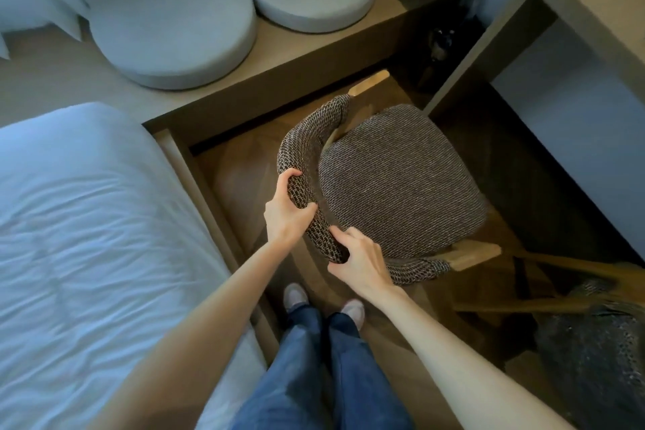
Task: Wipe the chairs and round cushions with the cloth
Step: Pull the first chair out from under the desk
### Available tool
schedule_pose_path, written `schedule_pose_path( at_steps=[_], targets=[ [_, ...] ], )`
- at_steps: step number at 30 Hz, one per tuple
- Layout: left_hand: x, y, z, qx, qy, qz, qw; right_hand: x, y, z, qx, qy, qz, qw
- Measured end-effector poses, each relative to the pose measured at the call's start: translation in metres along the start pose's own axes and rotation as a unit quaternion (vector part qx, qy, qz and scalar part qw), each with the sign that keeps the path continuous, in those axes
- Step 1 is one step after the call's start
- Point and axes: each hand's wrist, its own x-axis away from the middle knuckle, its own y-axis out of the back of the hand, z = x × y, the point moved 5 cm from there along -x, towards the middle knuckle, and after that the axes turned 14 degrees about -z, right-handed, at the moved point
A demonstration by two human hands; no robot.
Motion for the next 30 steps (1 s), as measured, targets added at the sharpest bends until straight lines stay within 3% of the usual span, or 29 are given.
schedule_pose_path(
  at_steps=[14,24,30],
  targets=[
    [0.014,0.146,0.105,-0.039,0.023,-0.121,0.992,0.055,-0.102,0.117,0.02,0.102,0.103,0.989],
    [0.036,0.14,0.098,-0.133,0.028,-0.089,0.987,0.047,-0.084,0.107,0.048,0.156,0.215,0.963],
    [0.066,0.118,0.044,-0.203,-0.059,-0.096,0.973,0.055,-0.029,0.051,0.074,0.124,0.169,0.975]
  ],
)
